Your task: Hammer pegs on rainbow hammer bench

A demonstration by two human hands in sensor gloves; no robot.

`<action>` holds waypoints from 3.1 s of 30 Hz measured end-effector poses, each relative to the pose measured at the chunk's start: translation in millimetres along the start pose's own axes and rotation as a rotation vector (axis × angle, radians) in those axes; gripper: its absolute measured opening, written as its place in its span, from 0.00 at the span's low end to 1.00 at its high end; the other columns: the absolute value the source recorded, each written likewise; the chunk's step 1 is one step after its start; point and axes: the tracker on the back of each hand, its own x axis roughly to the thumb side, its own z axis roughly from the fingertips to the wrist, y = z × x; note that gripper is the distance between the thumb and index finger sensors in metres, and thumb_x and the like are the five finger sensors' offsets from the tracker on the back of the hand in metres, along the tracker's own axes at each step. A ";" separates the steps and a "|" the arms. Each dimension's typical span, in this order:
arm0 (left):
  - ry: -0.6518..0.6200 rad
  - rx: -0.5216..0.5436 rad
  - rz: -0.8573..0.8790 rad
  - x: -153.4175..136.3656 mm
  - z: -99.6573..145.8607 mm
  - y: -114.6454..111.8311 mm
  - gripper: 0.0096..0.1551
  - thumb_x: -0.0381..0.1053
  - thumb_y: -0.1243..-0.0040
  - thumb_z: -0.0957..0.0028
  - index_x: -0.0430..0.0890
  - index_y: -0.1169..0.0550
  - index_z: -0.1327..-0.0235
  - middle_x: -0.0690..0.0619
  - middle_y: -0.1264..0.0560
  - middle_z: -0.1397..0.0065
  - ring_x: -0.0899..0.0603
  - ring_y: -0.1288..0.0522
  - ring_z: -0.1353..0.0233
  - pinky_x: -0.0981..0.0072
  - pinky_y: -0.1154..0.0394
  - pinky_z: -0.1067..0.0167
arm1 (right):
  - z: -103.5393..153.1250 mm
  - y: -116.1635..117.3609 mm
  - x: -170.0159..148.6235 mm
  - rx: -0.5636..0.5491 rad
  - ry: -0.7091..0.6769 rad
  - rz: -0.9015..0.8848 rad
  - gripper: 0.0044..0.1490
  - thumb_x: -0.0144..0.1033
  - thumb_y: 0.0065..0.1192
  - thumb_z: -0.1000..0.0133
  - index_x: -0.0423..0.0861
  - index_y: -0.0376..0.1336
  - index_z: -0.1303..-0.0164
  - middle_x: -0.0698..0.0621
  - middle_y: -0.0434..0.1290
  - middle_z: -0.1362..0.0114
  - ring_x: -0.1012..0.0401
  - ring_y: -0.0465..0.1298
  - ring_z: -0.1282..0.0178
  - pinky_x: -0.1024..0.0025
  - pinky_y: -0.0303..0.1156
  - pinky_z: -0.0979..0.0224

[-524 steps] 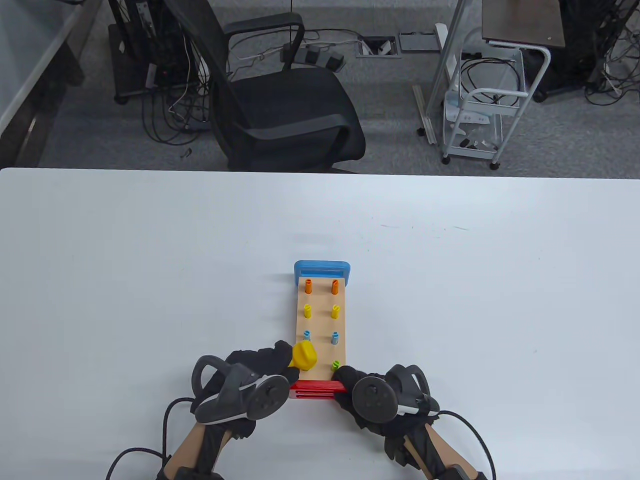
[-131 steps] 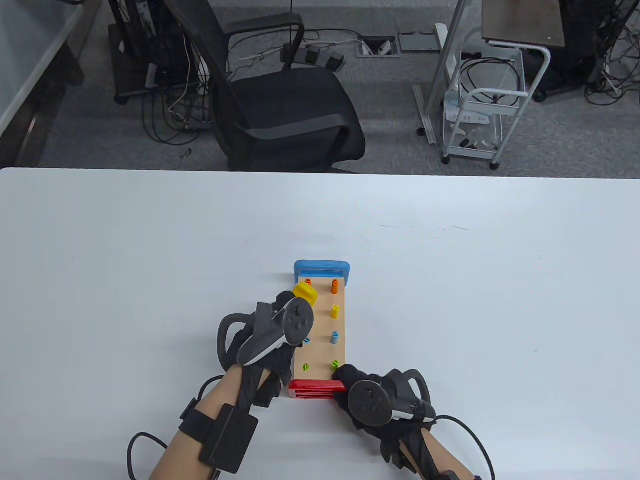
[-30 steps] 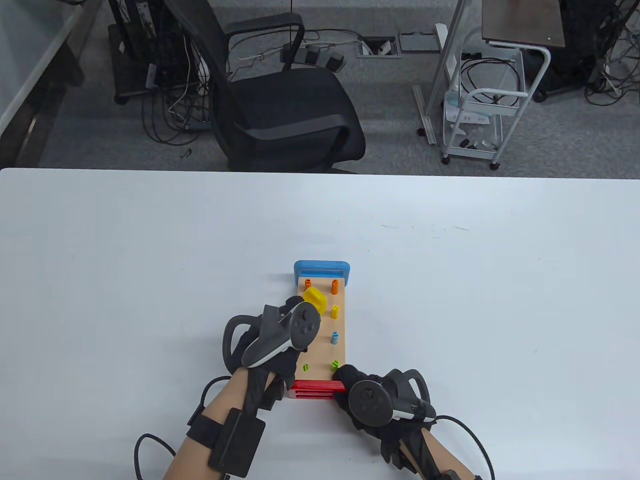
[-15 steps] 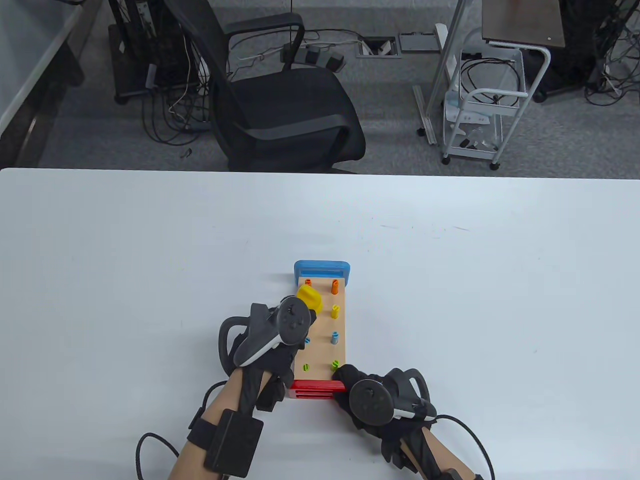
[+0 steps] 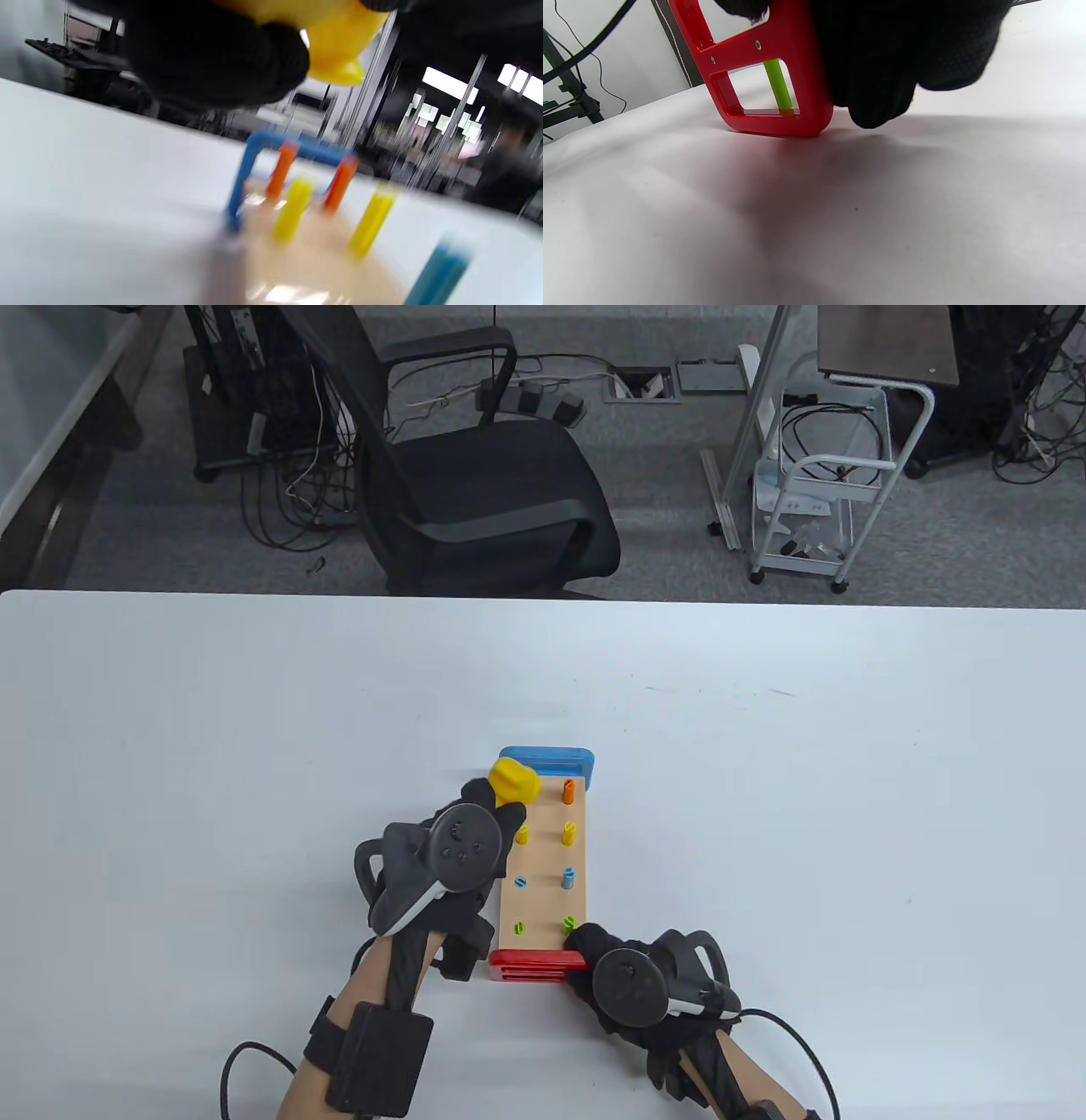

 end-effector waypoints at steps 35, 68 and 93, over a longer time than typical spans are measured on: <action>-0.096 0.364 0.162 0.2 25.3 27.9 0.40 0.64 0.60 0.39 0.36 0.31 0.27 0.45 0.15 0.47 0.43 0.13 0.62 0.62 0.17 0.66 | 0.8 -0.5 1.0 -0.001 0.011 0.010 0.33 0.41 0.38 0.33 0.34 0.43 0.26 0.33 0.69 0.25 0.41 0.76 0.35 0.39 0.70 0.32; -0.032 -0.010 -0.118 9.0 16.6 27.4 0.39 0.65 0.60 0.39 0.38 0.29 0.31 0.49 0.14 0.51 0.45 0.13 0.66 0.66 0.17 0.69 | 0.5 -0.5 0.9 0.000 0.011 0.008 0.33 0.41 0.38 0.33 0.34 0.43 0.26 0.32 0.69 0.25 0.41 0.76 0.35 0.39 0.70 0.32; -0.139 0.295 0.087 13.6 17.8 19.3 0.39 0.62 0.56 0.39 0.32 0.29 0.31 0.42 0.14 0.52 0.40 0.13 0.68 0.60 0.17 0.72 | 0.4 0.1 1.0 -0.002 0.011 0.008 0.33 0.41 0.38 0.33 0.34 0.43 0.26 0.32 0.69 0.25 0.41 0.76 0.35 0.39 0.70 0.32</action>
